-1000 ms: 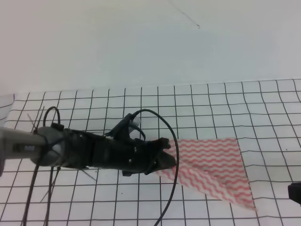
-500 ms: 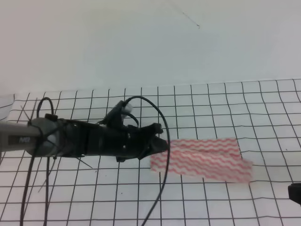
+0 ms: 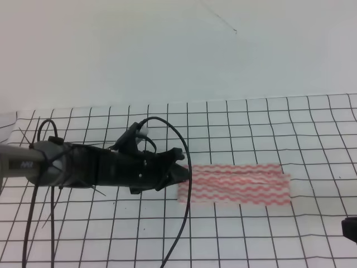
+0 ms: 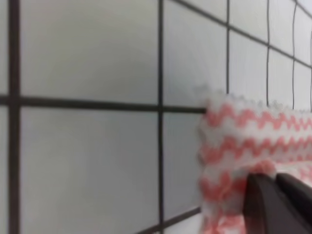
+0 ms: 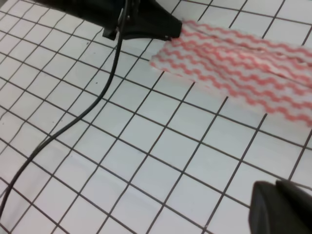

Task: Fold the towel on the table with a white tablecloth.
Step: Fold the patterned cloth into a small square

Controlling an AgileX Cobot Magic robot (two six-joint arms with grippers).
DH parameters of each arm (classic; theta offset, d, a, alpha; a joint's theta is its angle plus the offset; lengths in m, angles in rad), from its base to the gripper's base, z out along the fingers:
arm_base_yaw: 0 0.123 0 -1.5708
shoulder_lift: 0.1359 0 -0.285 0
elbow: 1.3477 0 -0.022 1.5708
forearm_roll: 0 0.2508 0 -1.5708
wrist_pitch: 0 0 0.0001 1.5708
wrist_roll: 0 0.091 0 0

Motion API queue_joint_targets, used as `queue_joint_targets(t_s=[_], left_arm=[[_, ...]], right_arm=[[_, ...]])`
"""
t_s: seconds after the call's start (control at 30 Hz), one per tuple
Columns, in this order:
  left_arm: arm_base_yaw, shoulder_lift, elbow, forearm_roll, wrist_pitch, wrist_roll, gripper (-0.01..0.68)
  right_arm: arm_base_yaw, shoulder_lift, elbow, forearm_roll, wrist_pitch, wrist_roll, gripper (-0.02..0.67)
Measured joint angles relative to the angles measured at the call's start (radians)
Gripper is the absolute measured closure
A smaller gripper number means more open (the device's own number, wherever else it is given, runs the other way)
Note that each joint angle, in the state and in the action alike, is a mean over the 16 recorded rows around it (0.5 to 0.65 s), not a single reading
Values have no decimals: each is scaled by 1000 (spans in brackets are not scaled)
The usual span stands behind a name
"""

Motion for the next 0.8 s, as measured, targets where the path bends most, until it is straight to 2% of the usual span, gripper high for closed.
queue_joint_targets(t_s=[0.13,0.33,0.57,0.67,0.8], left_arm=[[1,8,-8,0,23,18,627],[9,12,-27,0,77,41,534],[52,7,-45,0,165,48,433],[81,7,-47,0,222,48,419],[123,-5,-48,1,310,53,450]], right_arm=[[0,0,0,0,0,-1,640],[0,0,0,0,0,-3,640],[0,0,0,0,-2,-3,640],[0,2,-2,0,-6,-3,641],[0,20,-20,-4,-2,-3,641]])
